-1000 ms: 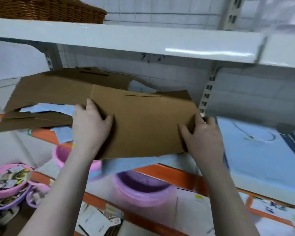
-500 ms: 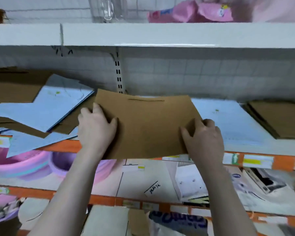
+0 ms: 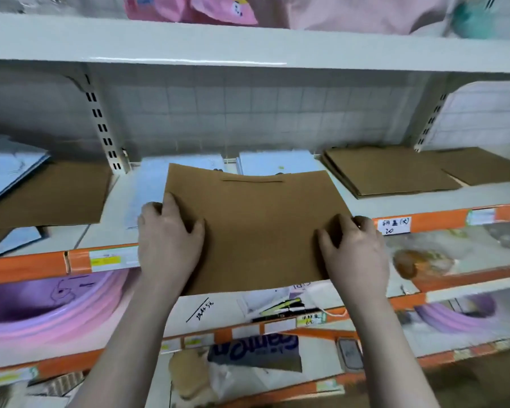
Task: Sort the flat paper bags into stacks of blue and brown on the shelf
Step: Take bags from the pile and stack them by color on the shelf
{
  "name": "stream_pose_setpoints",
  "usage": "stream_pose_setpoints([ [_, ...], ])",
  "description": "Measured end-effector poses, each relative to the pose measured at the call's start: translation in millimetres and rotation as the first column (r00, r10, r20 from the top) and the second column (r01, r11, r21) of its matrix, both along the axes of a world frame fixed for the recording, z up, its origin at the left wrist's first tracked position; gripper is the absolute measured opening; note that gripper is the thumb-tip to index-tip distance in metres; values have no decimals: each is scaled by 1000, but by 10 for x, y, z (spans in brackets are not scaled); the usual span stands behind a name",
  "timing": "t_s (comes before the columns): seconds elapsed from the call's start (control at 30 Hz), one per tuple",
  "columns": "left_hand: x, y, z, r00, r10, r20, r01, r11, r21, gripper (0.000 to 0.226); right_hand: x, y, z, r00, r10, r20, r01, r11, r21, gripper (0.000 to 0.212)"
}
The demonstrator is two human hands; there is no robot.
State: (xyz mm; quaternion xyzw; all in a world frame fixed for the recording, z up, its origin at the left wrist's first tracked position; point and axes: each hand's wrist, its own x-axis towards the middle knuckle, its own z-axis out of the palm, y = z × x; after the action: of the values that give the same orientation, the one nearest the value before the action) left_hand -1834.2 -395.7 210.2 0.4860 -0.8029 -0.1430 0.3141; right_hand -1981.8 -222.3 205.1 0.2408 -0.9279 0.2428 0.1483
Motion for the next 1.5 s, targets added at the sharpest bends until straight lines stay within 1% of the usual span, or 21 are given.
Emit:
stream_pose_setpoints([
  [0.07, -156, 129, -16, 1000, -7, 12, 7, 1000, 15, 57, -147, 139, -49, 999, -12, 36, 11, 1000, 14, 37],
  [0.13, -348, 258, -27, 1000, -9, 21, 9, 1000, 16, 55, -332, 259, -86, 998, -8, 59, 8, 1000, -5, 37],
  [0.23, -748, 473, -10, 1000, 2, 16, -3, 1000, 8, 53, -714, 471, -117, 998, 4, 61, -2, 1000, -26, 36],
  [0.33, -1286, 779, -18, 1000, 10, -7, -10, 1000, 18, 54, -1259, 789, -125, 999, 22, 44, -20, 999, -42, 36],
  [0.47, -2100, 1325, -77, 999, 2, -39, 0, 998, 62, 54, -2089, 1302, -115, 999, 13, 30, -12, 1000, -24, 36],
  [0.57, -2598, 1659, -98, 999, -17, -31, 20, 996, 90, 53, -2580, 1632, -87, 999, -17, 35, 18, 1000, -3, 34],
  [0.63, -2860, 1802, -80, 999, -22, -32, 25, 995, 98, 53, -2842, 1775, -65, 999, -9, 42, 9, 1000, -6, 35],
  [0.83, -3476, 1921, -18, 1000, -16, -19, 18, 996, 83, 50, -3452, 1894, -104, 998, 3, 67, -1, 999, -34, 36],
  [0.97, -3911, 1909, -12, 999, -40, -4, 40, 996, 75, 54, -3817, 1916, -128, 997, -21, 75, 22, 999, -25, 34],
  [1.1, -4436, 1989, -18, 993, -119, -14, 120, 987, 108, 64, -4240, 2077, -101, 993, -110, 41, 111, 994, -17, 33],
  [1.17, -4677, 2072, -25, 985, -172, -8, 172, 979, 111, 66, -4466, 2185, -92, 985, -168, 45, 168, 986, -4, 34],
  [1.23, -4888, 2158, -22, 981, -193, 5, 191, 975, 110, 67, -4680, 2270, -87, 980, -194, 49, 195, 981, -5, 34],
  [1.4, -5496, 2393, -22, 986, -166, 16, 163, 981, 106, 69, -5313, 2470, -136, 984, -165, 70, 167, 985, -32, 34],
  [1.5, -5939, 2634, -85, 990, -139, 23, 136, 986, 95, 68, -5817, 2667, -133, 988, -132, 85, 134, 991, -21, 40],
])
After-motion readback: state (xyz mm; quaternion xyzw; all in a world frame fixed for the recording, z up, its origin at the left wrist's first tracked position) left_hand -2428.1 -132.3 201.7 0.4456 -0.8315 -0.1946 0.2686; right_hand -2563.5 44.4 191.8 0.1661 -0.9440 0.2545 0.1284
